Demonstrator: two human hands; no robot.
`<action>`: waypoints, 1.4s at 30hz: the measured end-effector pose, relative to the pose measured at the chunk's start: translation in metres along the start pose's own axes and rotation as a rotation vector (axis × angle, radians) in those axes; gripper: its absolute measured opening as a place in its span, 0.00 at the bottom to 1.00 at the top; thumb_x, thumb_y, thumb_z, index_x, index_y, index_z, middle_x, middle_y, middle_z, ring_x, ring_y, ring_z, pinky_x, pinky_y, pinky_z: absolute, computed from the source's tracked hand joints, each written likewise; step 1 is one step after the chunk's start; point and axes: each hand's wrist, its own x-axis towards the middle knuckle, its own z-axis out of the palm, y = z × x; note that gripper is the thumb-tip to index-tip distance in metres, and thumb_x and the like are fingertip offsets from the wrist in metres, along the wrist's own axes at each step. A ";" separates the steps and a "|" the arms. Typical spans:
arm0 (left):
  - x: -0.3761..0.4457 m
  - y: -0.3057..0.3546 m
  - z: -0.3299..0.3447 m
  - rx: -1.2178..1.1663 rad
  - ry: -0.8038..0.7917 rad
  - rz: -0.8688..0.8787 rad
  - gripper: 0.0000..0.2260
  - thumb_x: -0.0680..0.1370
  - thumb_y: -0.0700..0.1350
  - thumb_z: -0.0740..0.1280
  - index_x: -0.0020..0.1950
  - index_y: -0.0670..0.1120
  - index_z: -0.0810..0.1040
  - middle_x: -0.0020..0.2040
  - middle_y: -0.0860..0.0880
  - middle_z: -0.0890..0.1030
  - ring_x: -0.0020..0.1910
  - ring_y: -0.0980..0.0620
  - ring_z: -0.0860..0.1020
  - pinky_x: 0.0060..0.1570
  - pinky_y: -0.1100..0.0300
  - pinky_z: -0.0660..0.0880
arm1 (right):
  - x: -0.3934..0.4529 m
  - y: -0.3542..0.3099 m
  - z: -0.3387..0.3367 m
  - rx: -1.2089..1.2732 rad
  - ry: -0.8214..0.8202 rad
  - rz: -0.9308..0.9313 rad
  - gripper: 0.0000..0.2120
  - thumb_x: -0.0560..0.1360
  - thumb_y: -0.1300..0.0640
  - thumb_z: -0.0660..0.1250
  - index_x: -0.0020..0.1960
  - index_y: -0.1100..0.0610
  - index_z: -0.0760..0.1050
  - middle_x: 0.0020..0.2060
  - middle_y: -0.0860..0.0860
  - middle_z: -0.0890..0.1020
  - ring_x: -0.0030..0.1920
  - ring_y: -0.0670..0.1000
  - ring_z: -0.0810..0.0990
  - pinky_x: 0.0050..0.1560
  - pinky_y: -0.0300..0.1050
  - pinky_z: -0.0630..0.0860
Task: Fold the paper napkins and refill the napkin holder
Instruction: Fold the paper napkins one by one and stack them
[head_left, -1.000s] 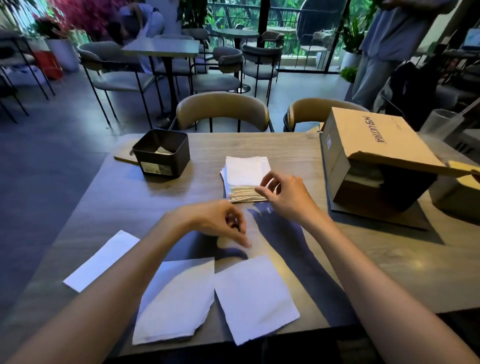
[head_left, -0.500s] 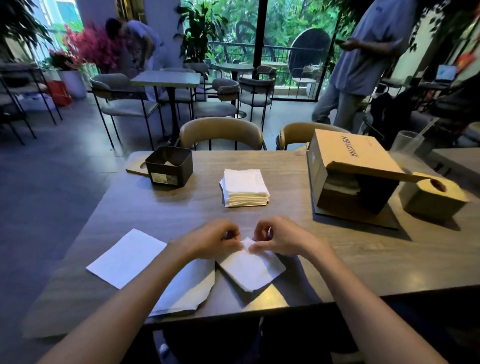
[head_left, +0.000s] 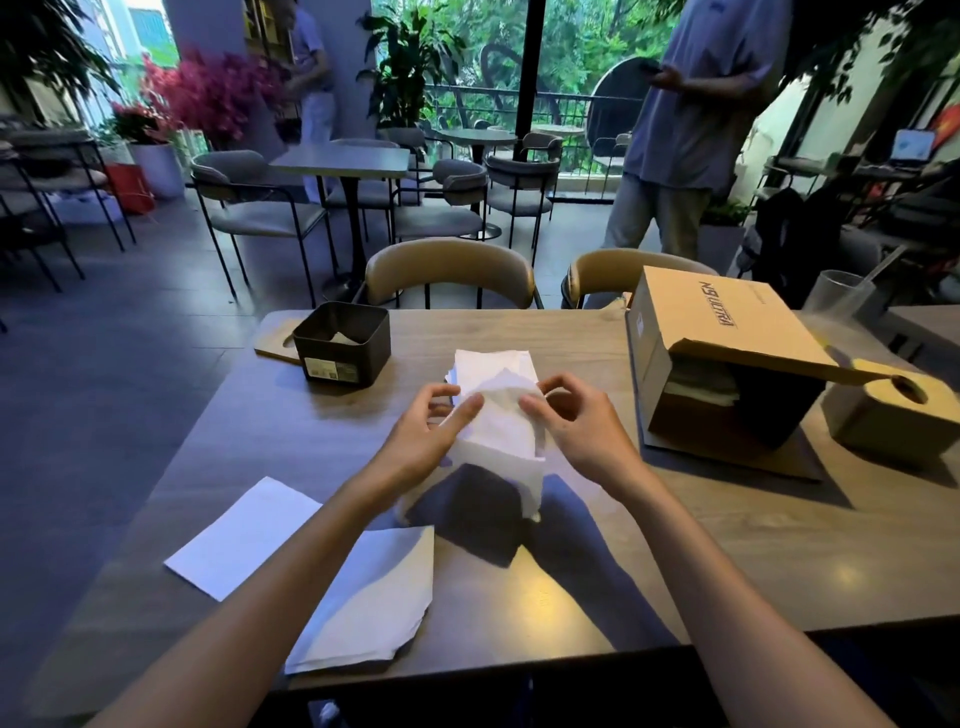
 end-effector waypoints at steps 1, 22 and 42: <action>-0.001 0.001 0.001 -0.051 0.060 -0.008 0.33 0.68 0.70 0.65 0.69 0.56 0.68 0.59 0.54 0.76 0.54 0.55 0.78 0.32 0.67 0.77 | 0.003 0.000 0.000 0.039 0.032 0.006 0.10 0.79 0.49 0.70 0.55 0.54 0.78 0.47 0.48 0.85 0.49 0.47 0.84 0.45 0.40 0.83; -0.006 0.004 -0.004 -0.026 -0.177 -0.092 0.13 0.83 0.42 0.63 0.67 0.46 0.77 0.58 0.44 0.83 0.56 0.47 0.81 0.54 0.52 0.80 | -0.011 0.011 0.021 -0.128 0.114 0.096 0.33 0.64 0.31 0.75 0.58 0.45 0.64 0.51 0.44 0.77 0.49 0.44 0.78 0.45 0.42 0.77; 0.089 -0.004 -0.008 -0.072 0.169 0.097 0.17 0.75 0.37 0.74 0.62 0.50 0.78 0.49 0.47 0.83 0.46 0.52 0.83 0.35 0.65 0.78 | 0.091 0.040 0.023 -0.020 0.290 -0.028 0.06 0.77 0.51 0.72 0.51 0.48 0.76 0.42 0.41 0.82 0.44 0.40 0.80 0.43 0.36 0.76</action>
